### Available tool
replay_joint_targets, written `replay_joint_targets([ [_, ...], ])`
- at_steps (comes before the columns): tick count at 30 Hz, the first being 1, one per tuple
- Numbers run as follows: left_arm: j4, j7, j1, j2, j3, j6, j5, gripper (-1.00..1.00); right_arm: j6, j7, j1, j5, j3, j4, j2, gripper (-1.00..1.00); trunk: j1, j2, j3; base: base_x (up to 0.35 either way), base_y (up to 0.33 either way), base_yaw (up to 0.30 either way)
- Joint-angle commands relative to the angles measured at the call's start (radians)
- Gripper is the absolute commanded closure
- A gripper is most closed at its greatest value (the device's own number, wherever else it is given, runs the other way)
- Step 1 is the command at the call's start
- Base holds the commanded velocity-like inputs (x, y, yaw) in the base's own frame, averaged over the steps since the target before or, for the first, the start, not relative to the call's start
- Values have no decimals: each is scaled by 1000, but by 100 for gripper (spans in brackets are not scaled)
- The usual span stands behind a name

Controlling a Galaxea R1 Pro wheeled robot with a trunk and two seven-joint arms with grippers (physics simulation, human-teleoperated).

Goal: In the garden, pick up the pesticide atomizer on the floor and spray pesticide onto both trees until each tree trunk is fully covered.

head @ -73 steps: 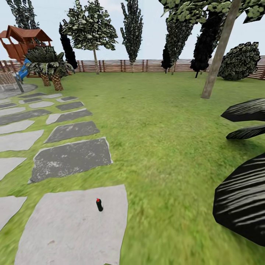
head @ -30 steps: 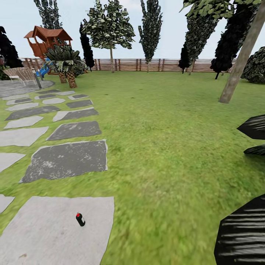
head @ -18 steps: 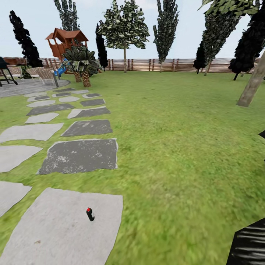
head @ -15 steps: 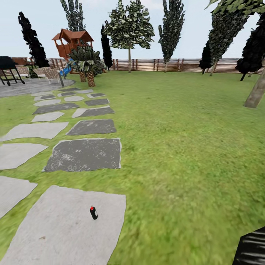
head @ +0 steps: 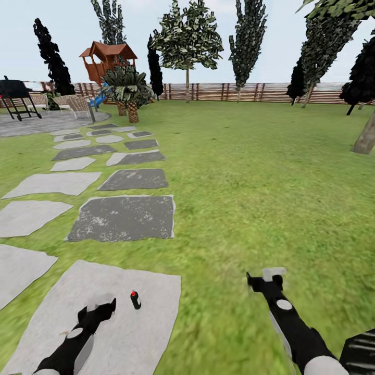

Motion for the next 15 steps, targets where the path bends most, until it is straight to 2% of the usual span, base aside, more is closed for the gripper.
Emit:
replay_joint_targets([
  [1,-1,0,2,-4,-23,-3,-24,-100,18,8,-37,-2,2,1,-1,-100,0,0,0,32,-18,0],
  [3,0,-5,4,-8,-60,-7,-41,-100,20,8,-45,-1,3,24,-3,-100,0,0,0,182,-143,0],
  [8,-1,3,4,-9,-62,-8,-42,-100,20,8,-46,0,3,33,-3,-100,0,0,0,90,-80,0],
  [15,-2,5,4,-7,-58,-11,-35,-100,20,9,-46,0,4,34,-2,-100,0,0,0,151,-203,0],
])
